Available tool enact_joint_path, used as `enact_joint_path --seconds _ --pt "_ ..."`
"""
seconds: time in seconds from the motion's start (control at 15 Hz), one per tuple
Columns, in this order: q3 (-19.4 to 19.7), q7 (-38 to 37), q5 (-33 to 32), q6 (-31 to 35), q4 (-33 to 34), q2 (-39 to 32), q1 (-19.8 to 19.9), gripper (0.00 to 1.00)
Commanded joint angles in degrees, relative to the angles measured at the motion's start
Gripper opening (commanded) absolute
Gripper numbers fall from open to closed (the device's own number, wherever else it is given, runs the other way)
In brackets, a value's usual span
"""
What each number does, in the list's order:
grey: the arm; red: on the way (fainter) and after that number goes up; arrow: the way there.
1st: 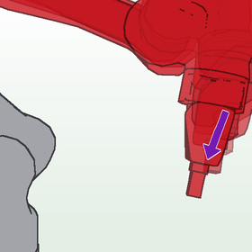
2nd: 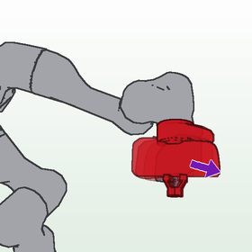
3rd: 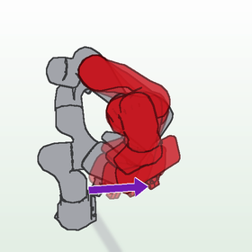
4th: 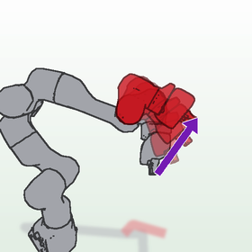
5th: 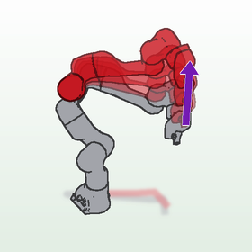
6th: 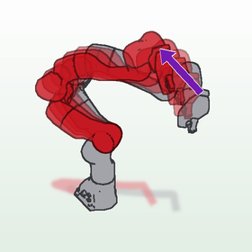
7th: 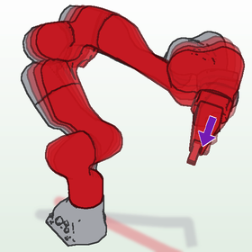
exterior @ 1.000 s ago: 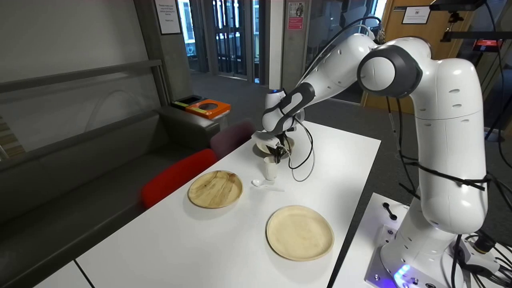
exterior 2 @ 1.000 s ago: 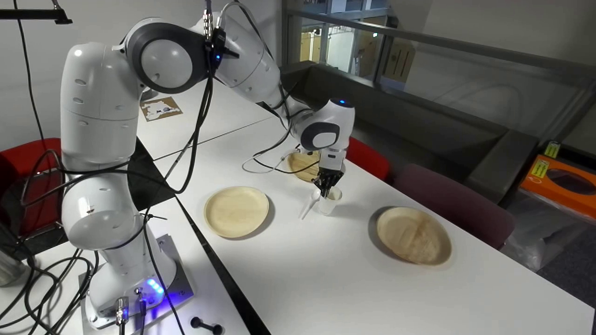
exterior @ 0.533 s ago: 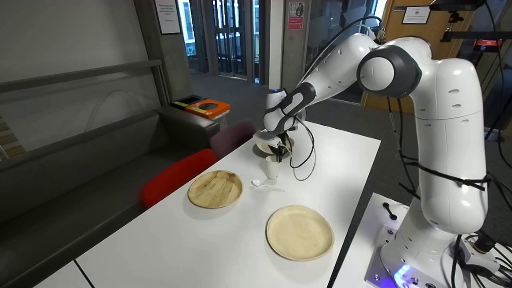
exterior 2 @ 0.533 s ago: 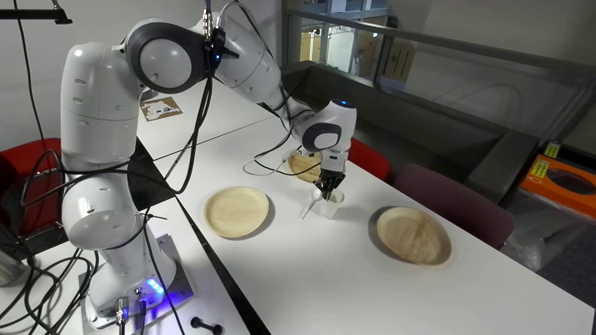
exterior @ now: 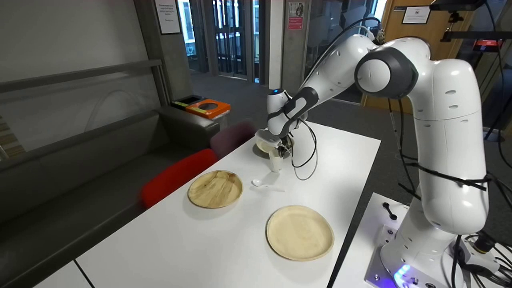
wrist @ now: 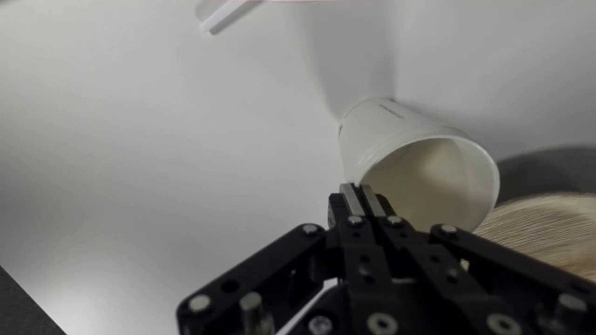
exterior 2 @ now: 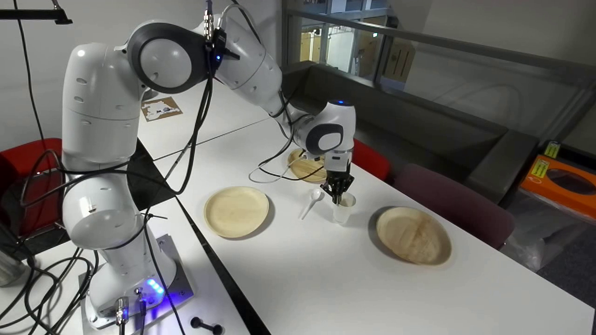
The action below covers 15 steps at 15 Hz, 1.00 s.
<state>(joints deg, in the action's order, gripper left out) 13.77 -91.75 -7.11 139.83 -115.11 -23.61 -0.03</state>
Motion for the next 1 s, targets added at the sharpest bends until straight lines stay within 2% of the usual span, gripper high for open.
enact_joint_path --seconds 0.0,0.4,0.47,0.73,0.93 --pt "1.0 -2.6 -2.0 0.0 0.4 -0.1 -0.8 0.01" --pt "-0.4 -0.5 -0.1 -2.4 0.4 0.3 0.1 0.01" --pt "0.6 -2.4 -1.8 -0.8 -0.8 1.5 -0.8 0.01" --pt "0.1 -0.6 -2.1 3.6 -5.2 8.5 -0.7 0.01" --pt "0.2 -2.3 -3.1 2.1 -2.3 4.8 -0.8 0.01"
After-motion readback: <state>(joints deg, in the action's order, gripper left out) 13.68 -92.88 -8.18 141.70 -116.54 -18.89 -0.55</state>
